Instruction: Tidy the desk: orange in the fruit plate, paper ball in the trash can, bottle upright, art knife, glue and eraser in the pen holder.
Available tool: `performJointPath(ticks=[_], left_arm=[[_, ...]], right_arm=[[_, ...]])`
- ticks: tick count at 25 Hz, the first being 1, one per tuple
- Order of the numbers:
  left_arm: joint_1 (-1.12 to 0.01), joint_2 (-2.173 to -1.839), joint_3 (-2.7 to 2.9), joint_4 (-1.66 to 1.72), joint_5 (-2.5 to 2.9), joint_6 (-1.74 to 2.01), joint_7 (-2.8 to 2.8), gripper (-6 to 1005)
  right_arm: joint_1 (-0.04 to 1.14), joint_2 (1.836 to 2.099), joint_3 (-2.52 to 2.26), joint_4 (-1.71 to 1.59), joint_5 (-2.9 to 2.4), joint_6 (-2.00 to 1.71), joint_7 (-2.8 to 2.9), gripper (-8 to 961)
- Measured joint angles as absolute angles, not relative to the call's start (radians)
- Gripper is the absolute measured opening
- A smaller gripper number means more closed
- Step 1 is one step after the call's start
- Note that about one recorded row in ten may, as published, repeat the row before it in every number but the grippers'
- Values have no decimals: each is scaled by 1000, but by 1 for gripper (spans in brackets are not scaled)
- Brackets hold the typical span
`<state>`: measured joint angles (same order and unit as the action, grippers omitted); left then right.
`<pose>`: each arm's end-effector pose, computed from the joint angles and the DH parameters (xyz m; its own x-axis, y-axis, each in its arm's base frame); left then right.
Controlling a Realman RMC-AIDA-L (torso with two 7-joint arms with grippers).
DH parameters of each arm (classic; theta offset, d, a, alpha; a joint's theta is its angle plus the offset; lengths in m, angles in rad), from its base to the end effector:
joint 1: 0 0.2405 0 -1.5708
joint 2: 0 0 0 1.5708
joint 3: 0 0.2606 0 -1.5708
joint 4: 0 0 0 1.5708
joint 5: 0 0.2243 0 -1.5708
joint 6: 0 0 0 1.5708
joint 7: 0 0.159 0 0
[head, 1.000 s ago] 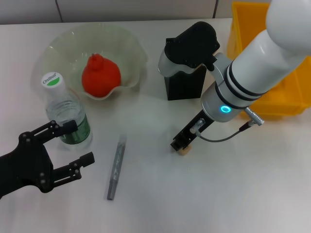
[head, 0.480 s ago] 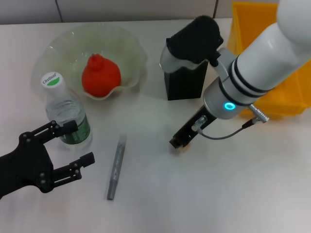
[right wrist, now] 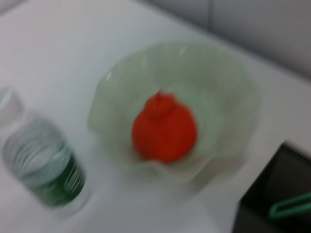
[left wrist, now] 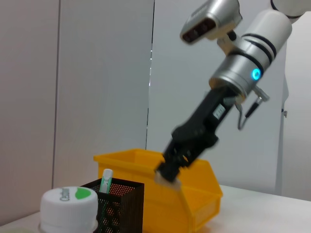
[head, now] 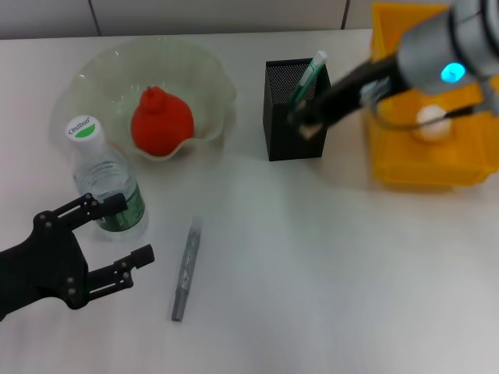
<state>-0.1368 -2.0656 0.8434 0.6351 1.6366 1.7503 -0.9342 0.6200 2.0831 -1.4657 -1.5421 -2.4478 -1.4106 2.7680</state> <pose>-0.3238 0.2307 -0.0005 0.7415 0.0920 0.6647 0.3709 -0.8816 -0.2918 0.0977 0.3834 -0.0144 0.8105 -0.5801 -0.0814 -0.5579 -0.7220 -0.4094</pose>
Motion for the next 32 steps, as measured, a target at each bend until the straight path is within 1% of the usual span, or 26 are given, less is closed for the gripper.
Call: performJointPath(ticks=[5,11,14,18,21,23,24,25,26,27,28,29,30,31,32], left_arm=[[-142,-2066,844,635,1637,1750,-934,786],[-145,-2066,844,633,1637,1751,-934,786],[-147,-2066,845,630,1638,1751,-934,786],[-147,-2065,845,629,1643,1779,-949,786],[-155,-2063,849,643,1672,1788,-1016,786],[-167,-2064,847,660,1696,1802,-1071,786],[-168,-2065,847,669,1697,1809,-1089,786],[-168,-2065,847,669,1697,1809,-1089,786],[-167,-2072,847,700,1696,1829,-1141,786],[-167,-2072,847,700,1696,1829,-1141,786],[-163,-2077,863,733,1691,1839,-1186,786],[-163,-2077,863,733,1691,1839,-1186,786],[-162,-2079,878,750,1686,1841,-1209,786],[-156,-2080,926,779,1662,1833,-1243,786],[-156,-2080,926,779,1662,1833,-1243,786]], right_arm=[[643,2081,-1357,-1503,-2447,-1362,2689,239],[705,2081,-1289,-1316,-2410,-1235,2589,240],[713,2081,-1287,-1240,-2369,-1169,2541,241],[712,2082,-1288,-1233,-2368,-1164,2529,242],[697,2083,-1288,-1250,-2366,-1164,2526,357],[655,2084,-1290,-1289,-2332,-1166,2506,433],[655,2084,-1290,-1289,-2332,-1166,2506,479],[625,2084,-1290,-1315,-2291,-1168,2472,525],[559,2084,-1290,-1361,-2194,-1168,2386,572],[559,2084,-1290,-1361,-2194,-1168,2386,618],[469,2084,-1293,-1394,-2037,-1164,2240,664],[469,2084,-1293,-1394,-2037,-1164,2240,673],[419,2084,-1295,-1400,-1930,-1166,2141,682],[326,2084,-1295,-1391,-1758,-1184,1943,691],[326,2084,-1295,-1391,-1758,-1184,1943,701]])
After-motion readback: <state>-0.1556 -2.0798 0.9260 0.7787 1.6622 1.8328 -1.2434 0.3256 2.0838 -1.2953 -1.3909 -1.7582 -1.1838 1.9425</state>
